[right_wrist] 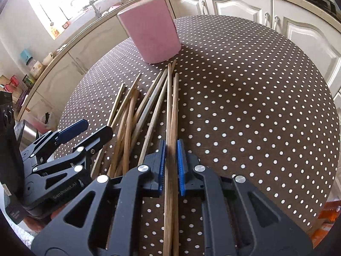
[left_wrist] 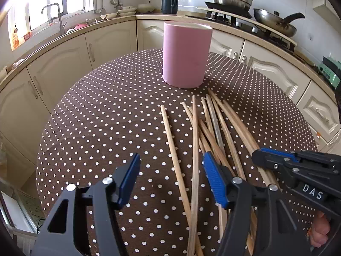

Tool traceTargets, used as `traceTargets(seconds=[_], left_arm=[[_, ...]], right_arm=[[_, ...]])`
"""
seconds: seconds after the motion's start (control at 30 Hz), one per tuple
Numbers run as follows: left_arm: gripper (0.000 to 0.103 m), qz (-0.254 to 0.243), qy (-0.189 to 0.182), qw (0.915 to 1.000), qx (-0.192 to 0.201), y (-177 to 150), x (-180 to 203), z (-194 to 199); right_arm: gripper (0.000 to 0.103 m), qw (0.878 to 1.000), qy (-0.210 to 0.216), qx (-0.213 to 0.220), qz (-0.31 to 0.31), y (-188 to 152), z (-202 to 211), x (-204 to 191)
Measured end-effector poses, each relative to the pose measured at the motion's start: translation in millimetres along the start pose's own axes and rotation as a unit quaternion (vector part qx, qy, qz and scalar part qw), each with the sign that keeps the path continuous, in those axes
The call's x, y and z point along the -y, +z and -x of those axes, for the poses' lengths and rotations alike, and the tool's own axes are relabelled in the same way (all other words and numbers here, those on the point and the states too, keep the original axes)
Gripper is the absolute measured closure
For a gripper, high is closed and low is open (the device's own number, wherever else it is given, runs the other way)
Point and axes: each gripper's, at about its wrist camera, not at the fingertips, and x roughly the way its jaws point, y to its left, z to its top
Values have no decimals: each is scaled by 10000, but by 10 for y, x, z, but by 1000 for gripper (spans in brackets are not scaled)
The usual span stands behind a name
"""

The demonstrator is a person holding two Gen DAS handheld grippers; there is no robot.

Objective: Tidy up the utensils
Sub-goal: 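Close the left tool on a chopstick while the right tool regrips its chopstick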

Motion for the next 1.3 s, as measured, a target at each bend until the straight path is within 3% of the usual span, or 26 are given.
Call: traceTargets(seconds=[0.1, 0.23, 0.3, 0.43, 0.9, 0.97, 1.03, 1.17, 1.3], left_arm=[[52, -48, 31, 9999, -98, 0, 31, -41], [83, -11, 73, 9998, -201, -15, 56, -99], [91, 50, 19, 9998, -206, -20, 40, -119], [95, 175, -14, 9997, -167, -37, -14, -87], [95, 433, 51, 9990, -76, -121, -243, 1], [92, 406, 69, 9991, -81, -121, -239, 5], [72, 402, 30, 9992, -64, -115, -242, 15], [70, 389, 27, 9992, 21, -83, -218, 45], [70, 448, 108, 9988, -136, -64, -240, -33]], right_arm=[[91, 10000, 40, 2, -15, -1, 5, 21], [91, 9999, 113, 36, -42, -25, 55, 95], [92, 9999, 134, 56, -58, -26, 75, 111], [92, 9998, 150, 66, -70, -29, 94, 142], [91, 9998, -22, 30, -186, 5, 98, 138], [91, 9998, -37, 33, -216, 21, 111, 160], [91, 9997, -90, 52, -215, 36, 123, 170], [91, 9996, -148, 25, -248, 58, 126, 207], [90, 9994, -259, 34, -233, 80, 127, 223]])
